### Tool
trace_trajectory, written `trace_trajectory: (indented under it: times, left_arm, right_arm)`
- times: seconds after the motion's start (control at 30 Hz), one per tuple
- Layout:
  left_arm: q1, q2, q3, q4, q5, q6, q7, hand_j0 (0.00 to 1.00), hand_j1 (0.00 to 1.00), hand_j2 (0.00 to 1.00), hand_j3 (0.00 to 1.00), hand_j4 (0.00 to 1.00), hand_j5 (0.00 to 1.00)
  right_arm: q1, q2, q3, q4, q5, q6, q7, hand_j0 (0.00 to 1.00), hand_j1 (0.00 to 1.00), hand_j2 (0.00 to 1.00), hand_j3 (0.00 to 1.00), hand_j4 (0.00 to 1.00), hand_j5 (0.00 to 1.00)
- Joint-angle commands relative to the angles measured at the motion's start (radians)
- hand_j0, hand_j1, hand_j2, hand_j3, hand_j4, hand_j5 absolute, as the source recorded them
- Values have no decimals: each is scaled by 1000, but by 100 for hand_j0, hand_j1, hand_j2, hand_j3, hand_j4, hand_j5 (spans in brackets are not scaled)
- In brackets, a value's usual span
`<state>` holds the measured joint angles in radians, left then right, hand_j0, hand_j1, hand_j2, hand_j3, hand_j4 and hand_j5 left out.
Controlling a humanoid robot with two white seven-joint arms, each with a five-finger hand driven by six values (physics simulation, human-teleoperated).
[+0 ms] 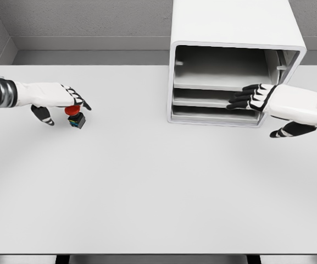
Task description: Slide open multi-storey tabletop storage cabinets and put open load switch and slide close multi-storey tabletop storage cabinets
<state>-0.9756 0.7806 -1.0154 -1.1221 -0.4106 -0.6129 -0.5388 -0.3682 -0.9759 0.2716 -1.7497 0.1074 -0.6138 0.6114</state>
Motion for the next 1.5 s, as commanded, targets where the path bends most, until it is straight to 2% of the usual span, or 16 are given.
trace_trajectory:
  times: [0.0,0.07,0.13,0.4,0.43,0.53,0.57,0.7,0.83,0.93,1.07,1.13,1.2,1.33,1.4,1.47]
  left_arm:
    - [0,-4,1,8,4,2,0,89,89,89,89,89,89]
    - [0,-6,1,8,4,2,0,82,82,82,82,82,82]
    - [-2,-4,1,8,4,2,0,77,77,77,77,77,77]
    - [0,-14,1,5,6,2,0,73,73,73,73,73,73]
    - [0,-14,1,5,4,2,0,73,73,73,73,73,73]
    - [0,-12,1,4,6,2,0,67,67,67,67,67,67]
    - [0,-12,1,1,4,2,0,60,60,60,60,60,60]
    - [-2,-11,1,1,4,2,-1,52,52,52,52,52,52]
    - [-2,-12,0,-2,6,2,-1,48,48,48,48,48,48]
    - [-2,-12,0,-4,6,2,-1,45,45,45,45,45,45]
    - [-8,-12,0,-4,7,2,-1,42,42,42,42,42,42]
    - [-21,-11,0,-7,9,2,0,42,42,42,42,42,42]
    - [-29,-3,1,-42,12,2,2,42,42,42,42,42,42]
    - [-41,22,1,-133,15,2,6,42,42,42,42,42,42]
    - [-46,63,1,-220,21,2,11,42,42,42,42,42,42]
    - [-51,85,1,-252,41,2,11,42,42,42,42,42,42]
  right_arm:
    - [-2,5,8,1,-3,3,0,100,100,100,100,100,100]
    - [-40,14,37,2,-3,3,0,100,100,100,100,100,100]
    - [-101,37,110,12,3,3,0,100,100,100,100,100,100]
    - [-149,69,138,44,17,3,0,100,100,100,100,100,100]
    - [-172,74,167,56,18,3,0,100,100,100,100,100,100]
    - [-204,95,205,87,32,3,0,100,100,100,100,100,100]
    - [-213,103,216,88,54,3,0,100,100,100,100,100,100]
    - [-252,132,233,147,57,3,0,100,100,100,100,100,100]
    - [-301,158,296,205,57,65,0,100,100,100,100,100,100]
    - [-318,171,302,216,58,126,0,100,100,100,100,100,100]
    - [-351,184,325,265,58,146,0,100,100,100,100,100,100]
    - [-380,190,382,275,64,170,0,100,100,100,100,100,100]
    - [-388,207,393,292,101,186,0,100,100,100,100,100,100]
    - [-423,223,433,337,106,209,0,100,100,100,100,100,100]
    - [-437,243,434,364,106,213,0,100,100,100,100,100,100]
    - [-449,249,457,384,106,215,0,100,100,100,100,100,100]
